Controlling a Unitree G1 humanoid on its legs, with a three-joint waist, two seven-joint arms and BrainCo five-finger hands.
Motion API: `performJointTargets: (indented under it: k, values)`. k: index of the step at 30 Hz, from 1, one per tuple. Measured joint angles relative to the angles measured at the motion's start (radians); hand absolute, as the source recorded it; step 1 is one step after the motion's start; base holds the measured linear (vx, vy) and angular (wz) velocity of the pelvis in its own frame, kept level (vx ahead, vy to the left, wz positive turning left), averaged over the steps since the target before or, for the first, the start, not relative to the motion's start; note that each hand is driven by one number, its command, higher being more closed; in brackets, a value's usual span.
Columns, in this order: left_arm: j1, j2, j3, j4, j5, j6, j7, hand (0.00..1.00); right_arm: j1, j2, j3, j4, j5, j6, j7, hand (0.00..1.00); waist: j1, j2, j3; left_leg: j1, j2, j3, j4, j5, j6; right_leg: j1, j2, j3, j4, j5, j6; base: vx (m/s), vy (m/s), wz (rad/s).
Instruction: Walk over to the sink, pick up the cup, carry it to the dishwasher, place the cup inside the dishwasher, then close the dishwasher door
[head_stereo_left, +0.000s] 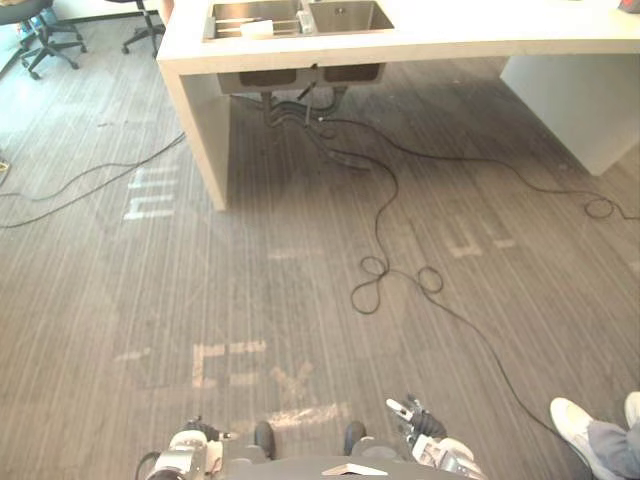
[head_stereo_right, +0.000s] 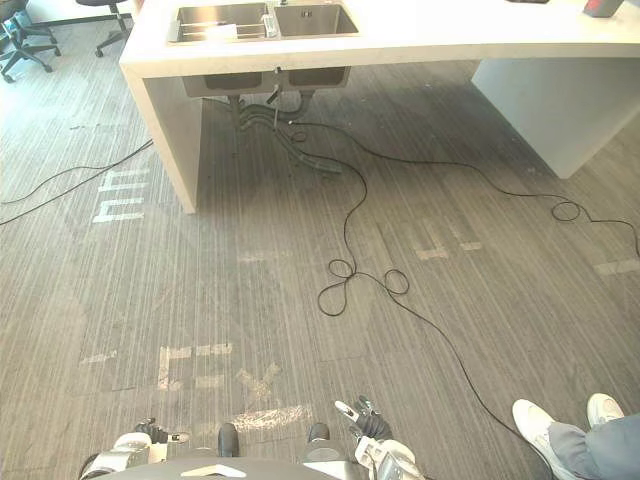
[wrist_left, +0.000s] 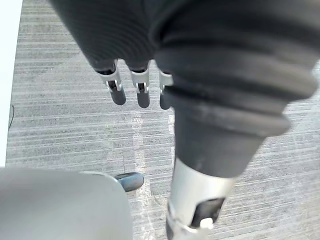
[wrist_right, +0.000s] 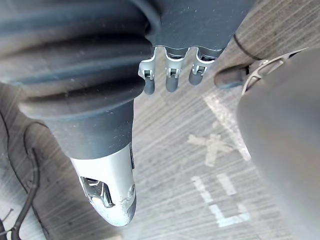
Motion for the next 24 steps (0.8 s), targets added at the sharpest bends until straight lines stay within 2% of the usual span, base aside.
performJointTargets:
  k: [2, 4, 6, 9, 13, 15, 18, 21, 23, 24]
  values:
    - [0.002, -0.004, 0.03, 0.023, -0.065, -0.01, -0.033, 0.0, 0.007, 0.022, -0.012, 0.035, 0.001, 0.027, 0.001, 0.0, 0.001, -0.011, -0.009, 0.001, -0.001, 0.001, 0.0, 0.0, 0.0, 0.001, 0.0, 0.001, 0.0, 0.0, 0.0, 0.0, 0.0, 0.0]
    - [0.003, -0.003, 0.043, 0.043, -0.086, -0.029, -0.041, 0.0, 0.009, 0.026, -0.033, 0.055, 0.001, 0.042, 0.0, 0.0, 0.001, -0.016, -0.012, 0.003, -0.002, 0.001, 0.0, 0.0, 0.0, 0.003, 0.0, 0.001, 0.0, 0.0, -0.001, 0.0, 0.0, 0.0]
    - [0.008, -0.009, 0.072, 0.049, -0.057, -0.048, -0.04, 0.0, 0.016, 0.026, -0.047, 0.067, 0.004, 0.046, 0.0, 0.0, 0.002, -0.017, -0.013, 0.005, -0.002, 0.001, -0.001, 0.0, 0.0, 0.005, 0.0, 0.001, 0.0, 0.0, -0.001, 0.0, 0.0, 0.0]
    - [0.008, -0.014, 0.109, 0.047, 0.059, -0.052, -0.068, 0.0, 0.024, 0.026, -0.058, 0.068, 0.024, 0.05, -0.004, 0.0, 0.0, -0.014, -0.014, 0.005, -0.001, 0.006, -0.001, -0.007, -0.003, 0.005, 0.002, 0.006, 0.0, -0.008, -0.009, -0.02, 0.001, -0.04]
    - [0.011, -0.016, 0.148, 0.046, 0.066, 0.008, -0.126, 0.0, 0.034, 0.022, -0.096, 0.096, 0.044, 0.064, -0.01, 0.0, -0.004, 0.003, -0.025, 0.008, 0.007, 0.084, 0.0, -0.029, 0.005, 0.006, 0.004, 0.015, 0.001, -0.03, -0.016, 0.0, 0.007, -0.08]
    - [0.013, -0.019, 0.17, 0.045, 0.029, 0.054, -0.159, 0.0, 0.052, 0.022, -0.13, 0.105, 0.045, 0.065, -0.013, 0.0, -0.004, 0.017, -0.028, 0.006, 0.004, 0.094, 0.0, -0.025, 0.002, 0.002, -0.012, 0.002, 0.023, -0.04, -0.007, 0.09, 0.04, 0.15]
    - [0.013, -0.018, 0.185, 0.045, 0.022, 0.098, -0.207, 0.0, 0.066, 0.032, -0.171, 0.109, 0.065, 0.065, -0.034, 0.0, -0.01, 0.02, -0.031, 0.006, -0.006, 0.097, 0.004, -0.018, 0.012, 0.0, -0.031, -0.025, 0.064, -0.061, 0.018, 0.12, 0.036, 0.28]
    - [0.013, -0.018, 0.187, 0.05, -0.028, 0.105, -0.221, 0.0, 0.065, 0.044, -0.199, 0.108, 0.085, 0.069, -0.061, 0.0, -0.011, 0.021, -0.029, 0.01, -0.015, 0.131, 0.004, -0.035, 0.019, -0.026, -0.067, -0.03, 0.154, -0.122, 0.032, 0.1, 0.072, 0.18]
    - [0.013, -0.021, 0.185, 0.052, -0.067, 0.103, -0.216, 0.0, 0.051, 0.045, -0.207, 0.103, 0.112, 0.088, -0.093, 0.0, -0.008, 0.014, -0.028, 0.022, -0.041, 0.141, 0.001, -0.07, 0.036, -0.078, -0.123, -0.025, 0.3, -0.197, 0.052, 0.09, 0.08, -0.02]
    - [0.013, -0.022, 0.184, 0.052, -0.074, 0.103, -0.216, 0.0, 0.047, 0.045, -0.208, 0.103, 0.125, 0.09, -0.095, 0.0, -0.01, 0.009, -0.024, 0.026, -0.048, 0.142, 0.0, -0.077, 0.039, -0.096, -0.139, -0.023, 0.347, -0.208, 0.055, 0.13, 0.107, 0.07]
